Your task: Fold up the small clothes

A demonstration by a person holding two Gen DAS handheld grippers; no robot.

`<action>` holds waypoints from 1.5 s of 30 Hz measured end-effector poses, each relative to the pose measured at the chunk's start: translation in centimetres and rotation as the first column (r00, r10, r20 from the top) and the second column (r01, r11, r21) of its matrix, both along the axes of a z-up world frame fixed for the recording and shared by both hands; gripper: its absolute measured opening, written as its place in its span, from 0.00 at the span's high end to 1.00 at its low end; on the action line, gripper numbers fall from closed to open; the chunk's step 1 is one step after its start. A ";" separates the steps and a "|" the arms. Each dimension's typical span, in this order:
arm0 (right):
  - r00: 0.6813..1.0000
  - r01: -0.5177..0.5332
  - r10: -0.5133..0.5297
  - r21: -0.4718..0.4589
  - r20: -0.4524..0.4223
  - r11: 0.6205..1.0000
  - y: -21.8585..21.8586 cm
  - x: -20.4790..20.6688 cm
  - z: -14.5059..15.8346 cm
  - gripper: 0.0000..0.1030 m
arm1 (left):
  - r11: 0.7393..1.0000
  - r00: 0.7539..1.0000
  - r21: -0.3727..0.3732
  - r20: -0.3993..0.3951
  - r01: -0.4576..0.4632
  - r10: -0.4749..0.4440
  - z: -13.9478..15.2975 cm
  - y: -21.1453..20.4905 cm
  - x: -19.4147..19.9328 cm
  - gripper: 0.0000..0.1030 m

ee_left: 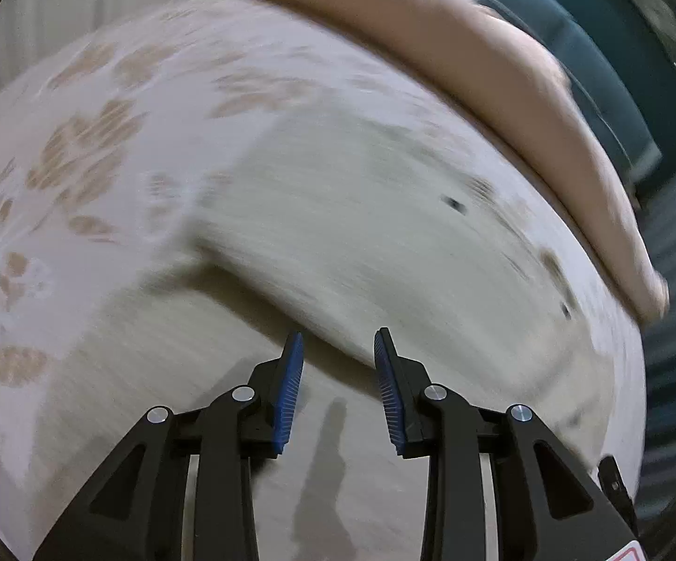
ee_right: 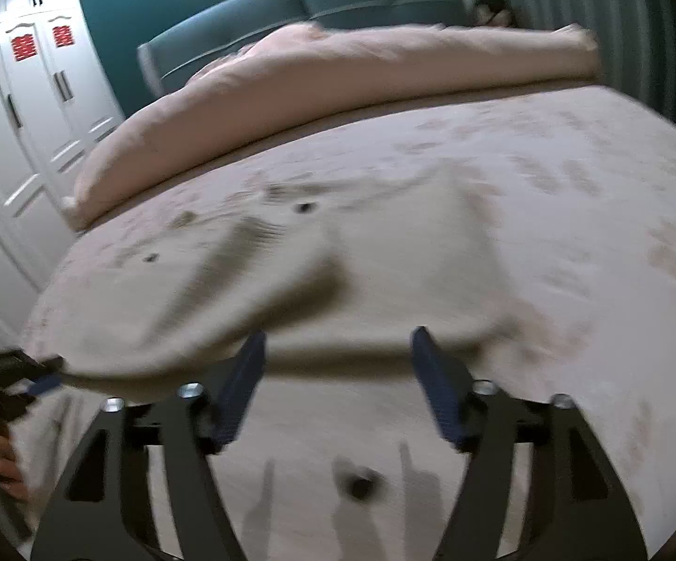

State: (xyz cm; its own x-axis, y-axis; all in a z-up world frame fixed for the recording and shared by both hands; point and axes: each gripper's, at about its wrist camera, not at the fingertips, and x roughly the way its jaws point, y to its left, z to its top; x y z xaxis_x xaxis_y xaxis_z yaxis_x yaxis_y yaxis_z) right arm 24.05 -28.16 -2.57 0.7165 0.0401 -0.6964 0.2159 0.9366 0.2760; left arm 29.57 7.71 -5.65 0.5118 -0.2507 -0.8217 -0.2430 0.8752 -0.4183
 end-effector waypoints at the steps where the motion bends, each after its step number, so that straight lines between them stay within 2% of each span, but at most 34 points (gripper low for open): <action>1: 1.000 -0.016 0.016 0.020 -0.018 1.000 0.4 1.2 0.0 0.30 | 0.999 0.999 -0.021 -0.020 -0.047 0.047 -0.5 1.4 0.6 0.71; 4: 0.996 0.002 0.009 0.122 -0.085 0.992 0.8 4.9 -1.2 0.30 | 0.993 0.995 -0.073 -0.028 -0.096 0.095 -1.1 3.2 0.8 0.71; 6: 0.990 0.042 -0.020 0.158 -0.139 0.987 0.6 6.6 -2.4 0.30 | 0.988 0.994 -0.112 -0.041 -0.107 0.103 -1.4 3.9 0.7 0.71; 8: 0.981 0.085 -0.054 0.163 -0.188 0.983 0.3 8.2 -3.6 0.41 | 0.980 0.993 -0.159 -0.042 -0.116 0.111 -2.2 4.2 0.9 0.72; 9: 0.979 0.089 -0.059 0.146 -0.197 0.985 0.3 8.7 -3.8 0.52 | 0.977 0.993 -0.176 -0.034 -0.121 0.117 -2.4 4.2 1.1 0.75; 10: 0.978 0.075 -0.050 0.116 -0.204 0.990 0.6 9.3 -3.6 0.78 | 0.975 0.992 -0.183 -0.020 -0.127 0.125 -2.3 4.3 1.3 0.87; 11: 0.978 0.057 -0.032 0.118 -0.204 0.991 0.7 9.7 -3.1 0.93 | 0.975 0.991 -0.180 -0.007 -0.131 0.132 -1.8 4.6 1.6 0.95; 12: 0.983 0.044 -0.016 0.147 -0.185 0.988 0.6 9.9 -2.3 0.92 | 0.975 0.990 -0.177 0.009 -0.135 0.139 -1.1 4.6 1.3 0.96; 14: 1.000 0.026 -0.022 0.204 -0.020 0.979 -0.1 8.7 1.9 0.93 | 0.973 0.984 -0.178 0.075 -0.145 0.160 0.3 4.8 1.0 0.96; 16: 0.989 -0.012 -0.021 0.225 0.147 0.974 -0.8 6.2 5.7 0.93 | 0.985 0.981 -0.117 0.128 -0.130 0.144 1.3 4.1 0.8 0.95; 17: 0.977 -0.015 -0.028 0.200 0.212 0.980 -1.2 4.8 6.4 0.93 | 0.990 0.982 -0.090 0.145 -0.107 0.120 1.4 3.5 0.8 0.95; 18: 0.977 0.018 -0.048 0.146 0.207 0.989 -1.6 4.2 5.7 0.93 | 0.993 0.985 -0.075 0.145 -0.088 0.098 1.2 3.1 0.7 0.95; 19: 0.987 0.045 -0.062 0.118 0.145 0.992 -2.1 4.4 3.9 0.93 | 0.996 0.990 -0.054 0.124 -0.066 0.072 0.5 2.2 0.8 0.95; 20: 0.996 0.067 -0.073 0.121 0.045 0.990 -2.8 5.0 1.2 0.93 | 0.998 0.994 -0.036 0.087 -0.057 0.060 -0.6 1.5 0.9 0.95; 22: 0.979 0.133 -0.103 0.166 -0.174 0.977 -4.4 5.5 -5.4 0.94 | 0.998 0.997 -0.011 0.056 -0.056 0.057 -2.2 0.6 0.9 0.94; 23: 0.987 0.132 -0.109 0.207 -0.116 0.969 -4.8 4.5 -5.3 0.93 | 0.998 0.995 0.008 0.079 -0.060 0.060 -2.3 0.4 0.5 0.93; 26: 0.994 0.113 -0.110 0.248 -0.029 0.962 -4.4 3.2 -2.4 0.93 | 0.995 0.993 0.089 0.112 -0.034 0.024 -1.9 -0.6 0.1 0.93; 28: 0.995 0.089 -0.096 0.202 0.025 0.975 -4.0 2.7 -1.2 0.93 | 0.995 0.993 0.102 0.114 -0.022 0.010 -1.9 -0.6 0.2 0.91; 29: 0.996 0.087 -0.089 0.173 0.003 0.981 -4.0 2.8 -1.8 0.93 | 0.995 0.994 0.101 0.113 -0.021 0.010 -1.9 -0.6 0.3 0.90; 31: 0.988 0.097 -0.080 0.132 -0.133 0.986 -4.6 3.9 -5.6 0.94 | 0.994 0.992 0.107 0.124 -0.012 -0.001 -1.9 -0.6 0.2 0.89; 32: 0.991 0.095 -0.078 0.156 -0.112 0.983 -5.0 3.6 -6.3 0.94 | 0.994 0.991 0.112 0.135 -0.006 -0.009 -2.0 -0.6 0.2 0.88; 34: 0.988 0.137 -0.124 0.149 -0.093 0.979 -5.3 2.7 -4.6 0.87 | 0.996 0.985 0.093 0.170 -0.012 -0.004 -2.5 -0.4 -0.4 0.88; 35: 0.982 0.183 -0.178 0.099 -0.065 0.978 -4.7 2.0 -2.8 0.87 | 0.997 0.982 0.073 0.187 -0.017 0.003 -2.8 -0.1 -0.7 0.88; 36: 0.983 0.182 -0.180 0.078 -0.036 0.980 -4.2 1.7 -1.7 0.87 | 0.998 0.981 0.061 0.195 -0.020 0.008 -3.2 0.2 -0.8 0.88; 38: 0.993 0.119 -0.120 0.049 0.018 0.992 -2.2 2.1 0.5 0.87 | 0.999 0.978 0.040 0.209 -0.026 0.017 -3.4 0.3 -0.8 0.88; 40: 0.999 -0.046 0.046 0.037 0.019 0.998 1.5 4.7 2.2 0.81 | 0.999 0.975 0.035 0.220 -0.029 0.021 -3.5 0.3 -1.0 0.88; 41: 0.991 -0.136 0.136 0.025 0.022 0.990 3.8 6.4 2.9 0.76 | 0.999 0.974 0.032 0.225 -0.029 0.021 -3.5 0.4 -1.1 0.88; 42: 0.978 -0.208 0.207 0.031 0.029 0.978 5.5 7.8 3.3 0.66 | 0.999 0.973 0.027 0.229 -0.030 0.023 -3.6 0.4 -1.1 0.88; 43: 0.952 -0.307 0.305 0.069 0.042 0.949 8.0 10.0 3.6 0.63 | 0.999 0.972 0.016 0.234 -0.031 0.026 -3.6 0.5 -1.2 0.88; 45: 0.912 -0.410 0.407 0.107 0.043 0.906 11.6 13.0 3.5 0.62 | 1.000 0.969 0.003 0.247 -0.031 0.029 -3.8 0.7 -1.3 0.88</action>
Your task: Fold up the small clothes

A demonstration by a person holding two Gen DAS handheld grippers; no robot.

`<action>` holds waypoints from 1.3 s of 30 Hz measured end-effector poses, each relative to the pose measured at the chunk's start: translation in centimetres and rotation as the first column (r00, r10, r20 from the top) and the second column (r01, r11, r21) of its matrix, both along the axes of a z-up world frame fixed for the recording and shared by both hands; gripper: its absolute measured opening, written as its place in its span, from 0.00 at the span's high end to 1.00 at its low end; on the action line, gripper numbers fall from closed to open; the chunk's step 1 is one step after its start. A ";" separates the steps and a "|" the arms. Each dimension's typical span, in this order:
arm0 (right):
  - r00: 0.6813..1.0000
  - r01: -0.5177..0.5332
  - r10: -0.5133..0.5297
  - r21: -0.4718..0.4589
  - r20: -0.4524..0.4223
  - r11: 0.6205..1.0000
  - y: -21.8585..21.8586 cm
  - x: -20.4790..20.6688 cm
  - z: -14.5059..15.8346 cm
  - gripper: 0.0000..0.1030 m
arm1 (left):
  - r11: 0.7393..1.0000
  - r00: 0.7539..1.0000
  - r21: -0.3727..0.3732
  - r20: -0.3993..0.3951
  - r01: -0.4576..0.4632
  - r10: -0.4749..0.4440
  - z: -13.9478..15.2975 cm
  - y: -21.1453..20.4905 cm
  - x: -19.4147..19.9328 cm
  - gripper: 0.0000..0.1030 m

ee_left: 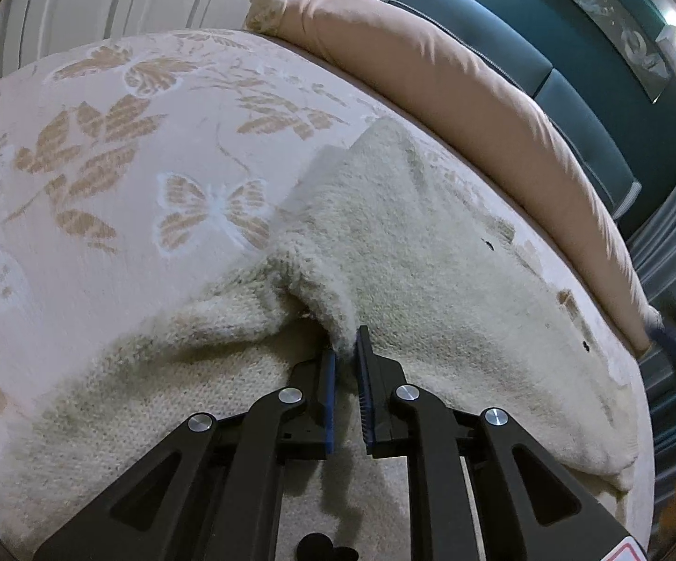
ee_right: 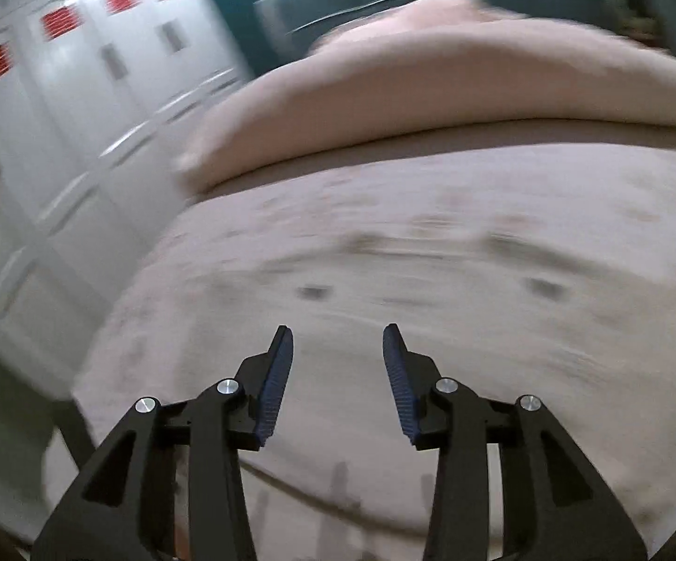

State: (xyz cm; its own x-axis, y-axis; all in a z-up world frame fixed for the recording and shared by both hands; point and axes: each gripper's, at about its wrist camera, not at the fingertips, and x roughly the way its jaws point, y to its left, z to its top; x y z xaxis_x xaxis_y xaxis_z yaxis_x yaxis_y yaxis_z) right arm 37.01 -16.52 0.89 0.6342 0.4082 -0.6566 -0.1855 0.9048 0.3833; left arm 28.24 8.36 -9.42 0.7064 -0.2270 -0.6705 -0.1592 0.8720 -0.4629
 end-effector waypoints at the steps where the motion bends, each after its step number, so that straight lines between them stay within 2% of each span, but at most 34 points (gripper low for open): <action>1: 0.998 -0.058 0.057 -0.009 -0.020 0.998 2.2 2.0 -0.4 0.62 | 1.000 1.000 -0.008 0.008 0.000 0.000 -0.1 0.1 -0.1 0.88; 5: 0.984 -0.168 0.163 -0.060 -0.072 0.984 8.3 7.3 -2.2 0.62 | 1.000 1.000 -0.012 0.024 0.001 -0.001 -0.4 0.1 -0.3 0.88; 6: 0.981 -0.184 0.179 -0.062 -0.077 0.981 9.4 8.1 -2.6 0.61 | 1.000 1.000 -0.009 0.029 0.001 -0.001 -0.4 0.1 -0.3 0.88; 7: 0.978 -0.198 0.192 -0.069 -0.084 0.978 10.2 8.7 -3.1 0.54 | 1.000 0.999 -0.011 0.034 0.001 -0.001 -0.5 0.1 -0.4 0.88; 9: 0.971 -0.226 0.218 -0.080 -0.102 0.971 11.6 9.2 -4.1 0.47 | 1.000 0.999 -0.015 0.041 0.002 -0.001 -0.6 0.1 -0.4 0.88; 13: 0.952 -0.289 0.273 -0.109 -0.137 0.951 14.4 11.6 -6.7 0.47 | 1.000 0.999 -0.012 0.051 0.002 -0.002 -0.7 -0.1 -0.7 0.88; 14: 0.947 -0.304 0.287 -0.119 -0.141 0.945 14.8 11.6 -7.2 0.48 | 1.000 0.999 -0.009 0.053 0.002 -0.002 -0.7 -0.1 -0.8 0.88; 15: 0.944 -0.318 0.299 -0.150 -0.138 0.936 15.2 11.5 -7.6 0.65 | 1.000 0.999 -0.006 0.055 0.002 -0.002 -0.7 -0.2 -1.0 0.88; 16: 0.942 -0.327 0.306 -0.174 -0.137 0.929 15.5 11.5 -7.9 0.86 | 1.000 0.998 -0.002 0.056 0.002 -0.001 -0.6 -0.2 -1.1 0.88; 17: 0.941 -0.333 0.313 -0.188 -0.131 0.924 15.5 11.5 -7.9 0.91 | 1.000 0.998 0.001 0.056 0.001 -0.001 -0.6 -0.3 -1.2 0.88; 20: 0.948 -0.319 0.315 -0.166 -0.050 0.933 14.7 11.5 -6.2 0.95 | 1.000 0.998 0.003 0.058 0.001 -0.001 -0.5 -0.4 -1.3 0.88; 24: 0.966 -0.244 0.250 -0.088 0.070 0.966 13.5 12.1 -3.1 0.96 | 1.000 0.998 0.005 0.058 0.001 -0.001 -0.4 -0.4 -1.2 0.88; 26: 0.972 -0.233 0.236 -0.178 -0.001 0.956 14.2 13.3 -5.5 0.96 | 1.000 0.998 0.013 0.056 0.001 -0.002 -0.4 -0.6 -1.1 0.88; 27: 0.969 -0.244 0.231 -0.251 -0.083 0.937 14.8 14.0 -7.7 0.95 | 1.000 0.998 0.016 0.055 0.000 -0.001 -0.4 -0.6 -1.0 0.88; 28: 0.965 -0.259 0.233 -0.294 -0.122 0.920 15.1 14.2 -9.3 0.94 | 1.000 0.999 0.017 0.054 0.000 -0.001 -0.5 -0.6 -0.9 0.88; 30: 0.976 -0.218 0.205 -0.263 -0.075 0.940 14.6 13.9 -8.2 0.89 | 1.000 0.998 0.019 0.056 0.001 -0.002 -0.5 -0.6 -0.7 0.88; 31: 0.982 -0.188 0.180 -0.205 -0.058 0.961 13.7 13.6 -6.9 0.90 | 1.000 0.998 0.019 0.057 0.001 -0.002 -0.5 -0.6 -0.6 0.88; 34: 0.993 -0.096 0.102 -0.107 0.055 0.990 9.8 10.5 -2.8 0.88 | 1.000 0.998 0.019 0.058 0.002 -0.003 -0.5 -0.5 -0.6 0.88; 37: 0.998 -0.039 0.039 -0.004 0.054 0.999 4.3 5.7 -1.7 0.88 | 1.000 0.998 0.021 0.058 0.001 -0.003 -0.6 -0.5 -0.5 0.88; 39: 1.000 -0.006 0.006 0.036 0.002 0.999 0.4 1.5 -3.1 0.88 | 1.000 0.998 0.022 0.057 0.001 -0.003 -0.5 -0.5 -0.5 0.88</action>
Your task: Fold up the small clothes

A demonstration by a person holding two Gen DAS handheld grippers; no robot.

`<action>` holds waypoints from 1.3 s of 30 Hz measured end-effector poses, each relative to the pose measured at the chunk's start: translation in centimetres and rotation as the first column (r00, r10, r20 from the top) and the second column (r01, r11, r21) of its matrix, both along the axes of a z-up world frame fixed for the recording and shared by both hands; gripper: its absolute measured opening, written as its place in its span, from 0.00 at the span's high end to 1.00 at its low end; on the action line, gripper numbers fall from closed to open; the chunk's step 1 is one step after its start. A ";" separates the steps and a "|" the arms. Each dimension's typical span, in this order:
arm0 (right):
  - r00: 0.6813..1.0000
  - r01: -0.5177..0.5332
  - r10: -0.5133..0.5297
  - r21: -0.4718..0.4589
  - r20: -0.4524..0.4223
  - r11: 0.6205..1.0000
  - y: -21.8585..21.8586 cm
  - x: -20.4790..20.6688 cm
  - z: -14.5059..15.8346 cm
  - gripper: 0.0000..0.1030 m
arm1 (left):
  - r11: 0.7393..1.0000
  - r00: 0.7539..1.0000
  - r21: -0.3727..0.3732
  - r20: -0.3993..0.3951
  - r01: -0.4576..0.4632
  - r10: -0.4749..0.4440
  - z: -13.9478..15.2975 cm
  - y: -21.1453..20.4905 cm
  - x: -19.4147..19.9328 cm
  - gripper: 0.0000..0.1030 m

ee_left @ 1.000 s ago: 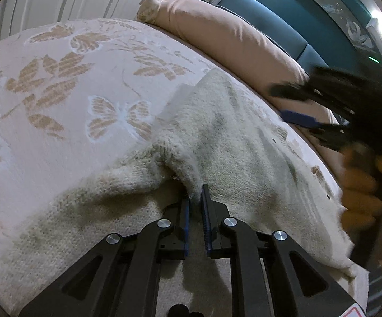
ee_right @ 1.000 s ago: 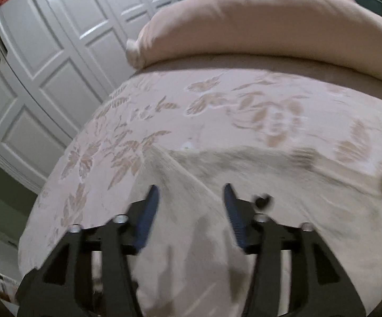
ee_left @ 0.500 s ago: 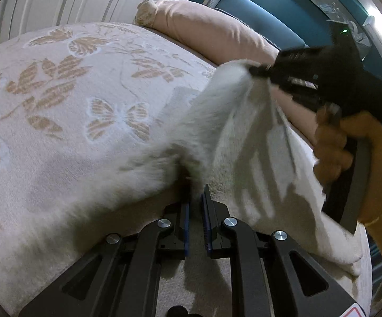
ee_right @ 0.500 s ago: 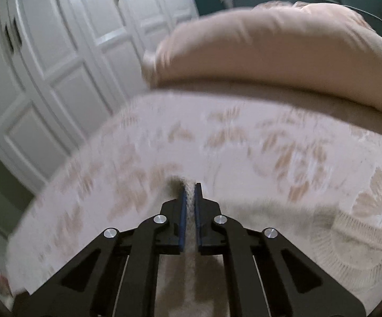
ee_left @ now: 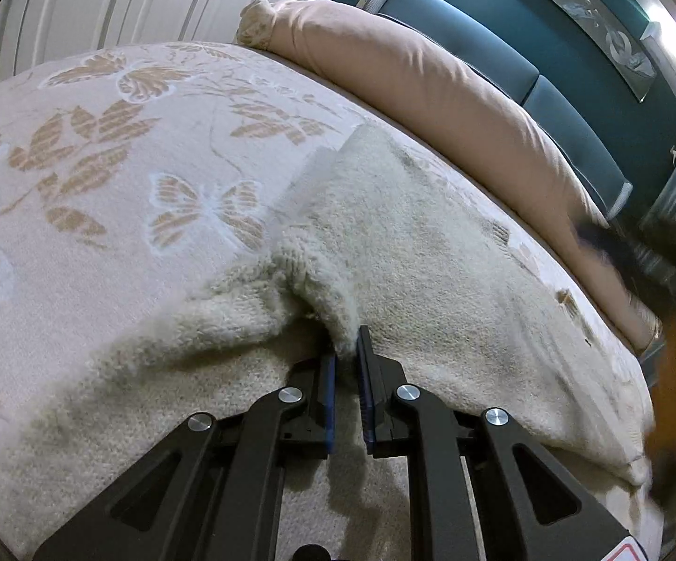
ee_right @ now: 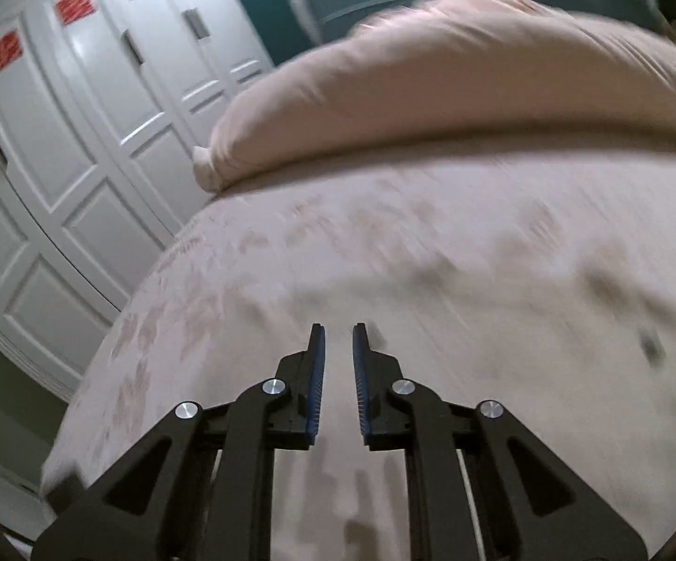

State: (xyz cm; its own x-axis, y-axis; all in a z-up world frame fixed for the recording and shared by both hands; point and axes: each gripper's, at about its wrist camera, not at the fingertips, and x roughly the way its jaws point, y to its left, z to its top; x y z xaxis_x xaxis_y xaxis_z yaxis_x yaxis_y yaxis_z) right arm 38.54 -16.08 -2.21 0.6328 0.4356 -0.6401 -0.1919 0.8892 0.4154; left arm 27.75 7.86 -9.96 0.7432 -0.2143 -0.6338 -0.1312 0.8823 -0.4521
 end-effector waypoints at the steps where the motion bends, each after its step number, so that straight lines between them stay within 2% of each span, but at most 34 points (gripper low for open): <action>1: 1.000 0.011 -0.011 -0.007 -0.029 1.000 -1.3 -1.4 -1.0 0.88 | 1.000 1.000 0.001 -0.001 0.000 0.000 0.0 0.0 0.0 0.88; 3: 0.994 0.065 -0.075 -0.122 -0.083 0.990 -4.3 -4.3 -3.3 0.89 | 1.000 1.000 0.003 -0.002 -0.001 0.001 0.0 0.0 0.1 0.88; 4: 0.984 0.125 -0.144 -0.175 -0.102 0.977 -7.6 -6.4 -4.7 0.98 | 1.000 1.000 0.004 -0.003 -0.002 0.002 0.0 -0.1 0.1 0.88; 6: 0.964 0.238 -0.249 -0.106 -0.098 0.965 -12.6 -8.7 -5.0 1.00 | 1.000 1.000 0.009 -0.005 -0.002 0.002 0.0 -0.1 0.1 0.88; 7: 0.925 0.358 -0.365 -0.077 -0.104 0.930 -16.3 -10.2 -4.8 1.00 | 1.000 1.000 0.013 -0.006 -0.002 0.002 0.1 -0.2 0.1 0.88; 8: 0.899 0.422 -0.424 -0.040 -0.110 0.906 -18.3 -11.2 -4.5 1.00 | 1.000 1.000 0.016 -0.008 -0.002 0.002 0.1 -0.2 0.1 0.88; 10: 0.862 0.500 -0.493 0.041 -0.115 0.865 -21.3 -12.8 -3.5 0.87 | 1.000 1.000 0.025 -0.011 -0.003 0.003 0.1 -0.3 0.2 0.88; 11: 0.867 0.494 -0.486 0.061 -0.115 0.867 -21.7 -12.9 -3.2 0.83 | 1.000 1.000 0.026 -0.012 -0.003 0.003 0.1 -0.3 0.2 0.87; 13: 0.879 0.472 -0.465 0.061 -0.103 0.880 -21.3 -12.6 -2.5 0.60 | 1.000 1.000 0.029 -0.014 -0.003 0.003 0.1 -0.4 0.2 0.88; 15: 0.900 0.428 -0.423 0.025 -0.107 0.903 -20.0 -11.8 -2.9 0.52 | 0.999 1.000 0.033 -0.016 -0.003 0.004 0.1 -0.4 0.3 0.87; 16: 0.906 0.404 -0.401 -0.009 -0.136 0.915 -19.3 -11.0 -4.0 0.55 | 0.999 1.000 0.032 -0.016 -0.003 0.004 0.1 -0.4 0.3 0.87; 17: 0.907 0.393 -0.391 -0.024 -0.156 0.919 -18.6 -10.7 -4.8 0.64 | 0.999 1.000 0.033 -0.016 -0.003 0.004 0.1 -0.4 0.3 0.87; 18: 0.908 0.387 -0.388 -0.037 -0.158 0.921 -18.0 -10.5 -5.4 0.89 | 0.999 1.000 0.031 -0.016 -0.003 0.004 0.1 -0.4 0.3 0.87; 20: 0.913 0.401 -0.400 -0.006 -0.079 0.916 -17.8 -11.0 -3.5 0.92 | 0.999 1.000 0.032 -0.015 -0.003 0.004 0.1 -0.4 0.3 0.87; 22: 0.897 0.440 -0.441 0.058 0.017 0.896 -18.8 -12.0 -0.9 0.95 | 1.000 1.000 0.031 -0.015 -0.004 0.004 0.1 -0.4 0.3 0.87; 24: 0.876 0.478 -0.480 0.051 0.042 0.877 -19.8 -12.3 -0.6 0.95 | 0.999 1.000 0.031 -0.014 -0.004 0.004 0.1 -0.5 0.3 0.87; 26: 0.866 0.495 -0.497 -0.049 -0.057 0.868 -20.8 -10.7 -4.0 0.95 | 0.999 1.000 0.033 -0.013 -0.004 0.004 0.1 -0.5 0.4 0.87; 27: 0.869 0.470 -0.480 -0.104 -0.123 0.877 -20.7 -9.6 -6.9 0.96 | 0.999 1.000 0.032 -0.013 -0.004 0.005 0.1 -0.5 0.4 0.87; 28: 0.872 0.469 -0.479 -0.107 -0.099 0.877 -20.6 -9.7 -7.2 0.96 | 0.999 1.000 0.032 -0.012 -0.004 0.004 0.1 -0.5 0.4 0.87; 30: 0.868 0.475 -0.486 -0.115 -0.105 0.872 -20.2 -9.5 -5.5 0.94 | 1.000 1.000 0.029 -0.012 -0.003 0.004 0.0 -0.4 0.4 0.87; 32: 0.865 0.481 -0.489 -0.086 -0.111 0.872 -19.9 -10.1 -4.0 0.93 | 1.000 1.000 0.031 -0.014 -0.004 0.004 0.0 -0.5 0.4 0.87; 35: 0.863 0.497 -0.501 -0.073 -0.070 0.865 -19.1 -14.0 -1.2 0.86 | 1.000 1.000 0.031 -0.031 -0.001 0.002 0.3 -0.3 0.5 0.87; 38: 0.871 0.481 -0.484 -0.055 -0.079 0.875 -18.0 -19.5 0.0 0.62 | 1.000 0.997 0.017 -0.075 0.009 -0.007 1.3 0.1 0.4 0.86; 39: 0.876 0.471 -0.475 -0.058 -0.084 0.880 -17.7 -21.6 0.1 0.57 | 0.999 0.994 0.021 -0.108 0.030 -0.027 2.2 0.4 -0.3 0.84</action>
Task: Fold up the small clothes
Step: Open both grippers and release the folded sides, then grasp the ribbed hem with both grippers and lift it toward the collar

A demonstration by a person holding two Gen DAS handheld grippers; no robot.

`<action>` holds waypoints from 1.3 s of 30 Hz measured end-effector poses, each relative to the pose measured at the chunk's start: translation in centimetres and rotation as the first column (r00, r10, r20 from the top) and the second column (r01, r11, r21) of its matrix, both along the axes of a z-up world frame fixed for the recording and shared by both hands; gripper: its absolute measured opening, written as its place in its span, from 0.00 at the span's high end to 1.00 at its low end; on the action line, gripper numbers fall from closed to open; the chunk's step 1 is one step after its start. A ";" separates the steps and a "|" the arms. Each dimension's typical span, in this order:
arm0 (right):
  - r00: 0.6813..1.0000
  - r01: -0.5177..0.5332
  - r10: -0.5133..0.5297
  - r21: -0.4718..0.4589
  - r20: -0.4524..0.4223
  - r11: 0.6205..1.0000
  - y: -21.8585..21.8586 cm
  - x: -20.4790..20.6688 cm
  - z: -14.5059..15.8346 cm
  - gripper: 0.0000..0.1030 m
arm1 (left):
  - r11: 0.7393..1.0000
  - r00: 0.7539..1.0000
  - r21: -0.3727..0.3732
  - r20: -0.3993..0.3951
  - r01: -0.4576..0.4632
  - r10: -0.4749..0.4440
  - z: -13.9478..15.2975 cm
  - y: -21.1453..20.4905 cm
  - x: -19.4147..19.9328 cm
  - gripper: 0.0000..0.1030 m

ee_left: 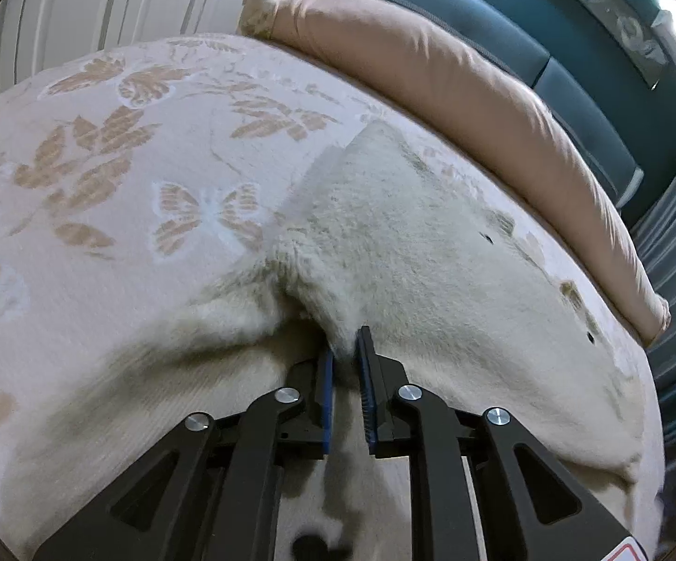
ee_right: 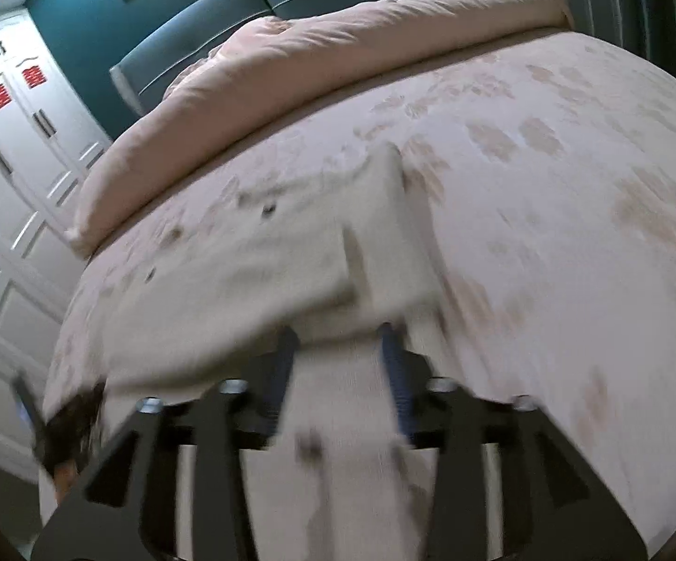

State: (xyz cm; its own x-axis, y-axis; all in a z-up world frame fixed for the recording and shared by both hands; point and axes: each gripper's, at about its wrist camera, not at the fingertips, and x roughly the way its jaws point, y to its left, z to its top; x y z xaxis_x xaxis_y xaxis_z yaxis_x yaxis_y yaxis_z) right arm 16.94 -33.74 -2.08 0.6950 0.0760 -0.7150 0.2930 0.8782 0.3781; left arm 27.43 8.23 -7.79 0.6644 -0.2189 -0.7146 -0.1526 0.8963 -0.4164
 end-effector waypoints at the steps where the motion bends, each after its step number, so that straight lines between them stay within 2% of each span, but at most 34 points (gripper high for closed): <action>1: 1.000 -0.008 0.008 -0.013 -0.011 1.000 0.5 -2.9 0.1 0.50 | 1.000 1.000 0.017 -0.020 0.014 -0.014 0.7 0.1 -0.8 0.81; 3: 0.999 -0.008 0.007 -0.023 -0.039 1.000 0.8 -7.0 -0.2 0.40 | 0.998 0.999 0.046 -0.015 0.039 -0.038 2.5 0.8 -4.1 0.77; 5: 0.996 -0.001 0.002 0.005 -0.093 1.000 0.6 -12.2 -1.5 0.39 | 0.995 0.997 0.051 0.003 0.080 -0.080 4.2 2.4 -8.6 0.54; 6: 0.993 0.003 0.000 0.024 -0.117 1.000 0.4 -13.8 -2.1 0.39 | 0.995 0.997 0.066 -0.012 0.078 -0.077 4.7 3.2 -10.7 0.35; 7: 0.990 0.010 -0.003 0.048 -0.140 0.999 0.2 -15.4 -2.7 0.39 | 0.995 0.997 0.076 -0.036 0.064 -0.061 4.9 4.4 -13.0 0.30; 9: 0.985 0.021 -0.003 0.104 -0.175 0.994 -0.1 -18.0 -3.7 0.39 | 0.996 0.994 0.056 -0.088 0.071 -0.066 4.4 6.1 -15.9 0.30; 10: 0.982 0.022 0.004 0.135 -0.190 0.991 -0.1 -19.1 -4.3 0.39 | 0.996 0.987 0.037 -0.144 0.083 -0.077 3.5 7.0 -17.2 0.30; 12: 0.982 0.026 0.003 0.149 -0.190 0.988 0.0 -20.0 -4.8 0.39 | 0.996 0.974 0.006 -0.211 0.084 -0.081 2.1 8.0 -19.0 0.30; 14: 0.984 0.020 0.005 0.141 -0.176 0.990 0.6 -20.0 -4.6 0.34 | 0.997 0.979 0.005 -0.187 0.082 -0.080 2.0 8.2 -20.4 0.30; 16: 0.987 0.009 0.018 0.161 -0.161 0.987 1.3 -19.4 -4.5 0.33 | 0.996 0.977 0.018 -0.198 0.089 -0.084 2.2 7.4 -20.5 0.30; 21: 0.989 -0.028 0.058 0.216 -0.134 0.976 3.2 -16.9 -5.1 0.33 | 0.995 0.974 -0.052 -0.203 0.089 -0.098 1.6 5.8 -19.5 0.30; 23: 0.989 -0.036 0.066 0.225 -0.130 0.974 3.9 -16.2 -5.3 0.33 | 0.995 0.975 -0.059 -0.202 0.082 -0.092 1.6 5.6 -19.2 0.32; 24: 0.989 -0.033 0.065 0.228 -0.130 0.973 4.2 -15.8 -5.3 0.34 | 0.994 0.975 -0.065 -0.204 0.082 -0.094 1.8 5.6 -19.1 0.43; 25: 0.989 -0.037 0.068 0.234 -0.129 0.972 4.4 -15.3 -5.3 0.39 | 0.993 0.973 -0.080 -0.205 0.088 -0.103 1.9 5.6 -19.0 0.67; 26: 0.988 -0.046 0.079 0.237 -0.130 0.970 4.7 -14.9 -5.3 0.46 | 0.991 0.968 -0.090 -0.221 0.099 -0.116 1.9 5.6 -18.9 0.77; 27: 0.987 -0.051 0.084 0.231 -0.138 0.972 4.9 -14.5 -5.3 0.63 | 0.991 0.966 -0.091 -0.229 0.102 -0.120 1.9 5.6 -18.8 0.94; 28: 0.984 -0.065 0.100 0.227 -0.147 0.972 5.1 -14.1 -5.3 0.88 | 0.990 0.965 -0.092 -0.232 0.103 -0.122 2.2 5.7 -18.9 0.93; 30: 0.984 -0.071 0.106 0.237 -0.140 0.969 5.1 -13.9 -4.9 0.89 | 0.993 0.969 -0.061 -0.219 0.100 -0.112 3.0 5.8 -19.3 0.94; 33: 0.989 -0.084 0.106 0.202 -0.099 0.976 5.2 -14.5 -3.1 0.91 | 0.992 0.973 -0.056 -0.196 0.117 -0.126 4.7 6.0 -20.3 0.94; 36: 0.987 -0.128 0.139 0.127 -0.085 0.984 5.8 -15.9 -1.3 0.92 | 0.985 0.971 -0.073 -0.171 0.157 -0.168 6.3 5.8 -21.6 0.95; 39: 0.981 -0.163 0.166 0.038 -0.097 0.986 6.2 -18.0 -0.2 0.92 | 0.976 0.964 -0.052 -0.159 0.209 -0.215 7.7 5.3 -23.4 0.95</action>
State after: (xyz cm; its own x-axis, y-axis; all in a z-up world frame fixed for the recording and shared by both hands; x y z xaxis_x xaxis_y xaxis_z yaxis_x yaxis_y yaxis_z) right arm -1.04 -27.50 -2.24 0.5968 0.2051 -0.7757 0.1832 0.9064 0.3806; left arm 4.05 13.50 -0.13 0.4751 -0.3688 -0.7989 -0.0291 0.9008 -0.4332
